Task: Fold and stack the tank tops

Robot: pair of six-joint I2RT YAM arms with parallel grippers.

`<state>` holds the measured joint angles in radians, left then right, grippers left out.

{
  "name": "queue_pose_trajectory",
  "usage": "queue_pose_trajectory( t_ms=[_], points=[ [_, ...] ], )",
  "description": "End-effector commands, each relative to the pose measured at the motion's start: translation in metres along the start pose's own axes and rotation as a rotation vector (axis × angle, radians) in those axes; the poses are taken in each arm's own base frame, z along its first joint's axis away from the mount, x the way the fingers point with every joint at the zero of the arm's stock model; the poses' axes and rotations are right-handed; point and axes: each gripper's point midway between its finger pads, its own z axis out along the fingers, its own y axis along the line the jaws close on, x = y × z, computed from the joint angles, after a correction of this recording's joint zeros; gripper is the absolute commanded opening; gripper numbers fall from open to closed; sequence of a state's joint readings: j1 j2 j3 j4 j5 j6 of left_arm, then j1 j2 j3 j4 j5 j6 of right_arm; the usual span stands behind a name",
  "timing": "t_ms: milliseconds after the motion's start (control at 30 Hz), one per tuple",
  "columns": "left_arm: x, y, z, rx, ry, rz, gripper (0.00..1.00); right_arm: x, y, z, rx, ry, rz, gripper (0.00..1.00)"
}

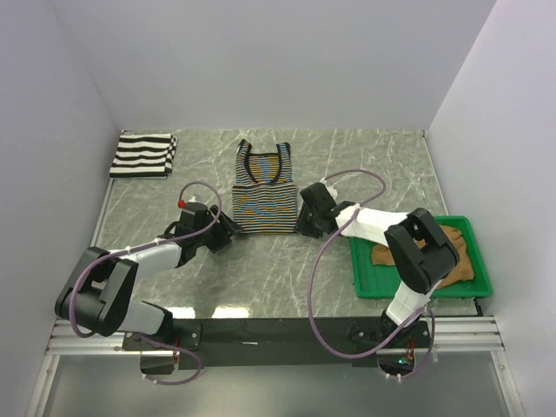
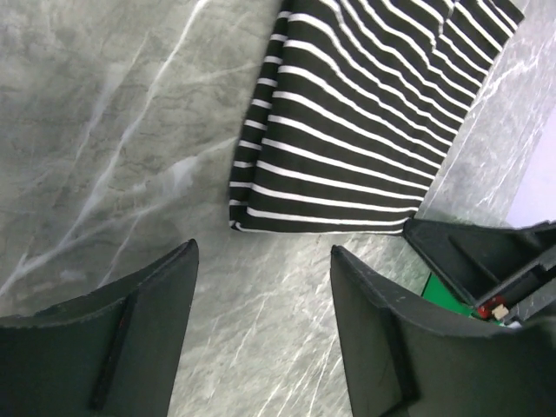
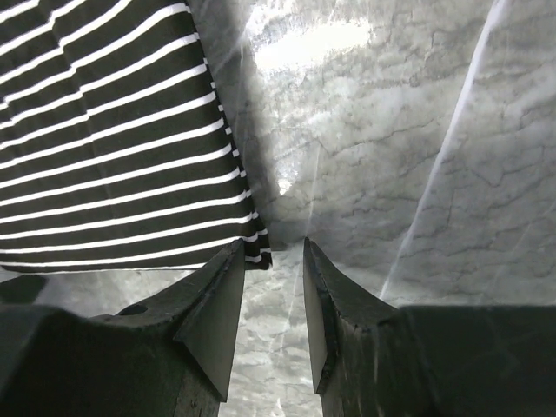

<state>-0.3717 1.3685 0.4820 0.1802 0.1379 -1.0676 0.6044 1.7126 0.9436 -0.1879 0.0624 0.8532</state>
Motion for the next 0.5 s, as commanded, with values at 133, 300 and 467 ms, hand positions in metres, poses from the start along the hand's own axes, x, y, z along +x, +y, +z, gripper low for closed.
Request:
queue_pose_trajectory(
  t_ms=[133, 300, 467],
  points=[
    [-0.004, -0.004, 0.012, 0.033, -0.024, -0.076, 0.61, -0.01, 0.022, -0.014, -0.134, -0.076, 0.104, 0.41],
    [-0.005, 0.003, 0.017, 0.004, -0.04, -0.108, 0.54, -0.009, 0.02, -0.025, -0.179, -0.12, 0.15, 0.42],
    [-0.006, 0.01, 0.022, -0.034, -0.042, -0.12, 0.44, -0.007, 0.023, -0.023, -0.19, -0.123, 0.159, 0.43]
  ],
)
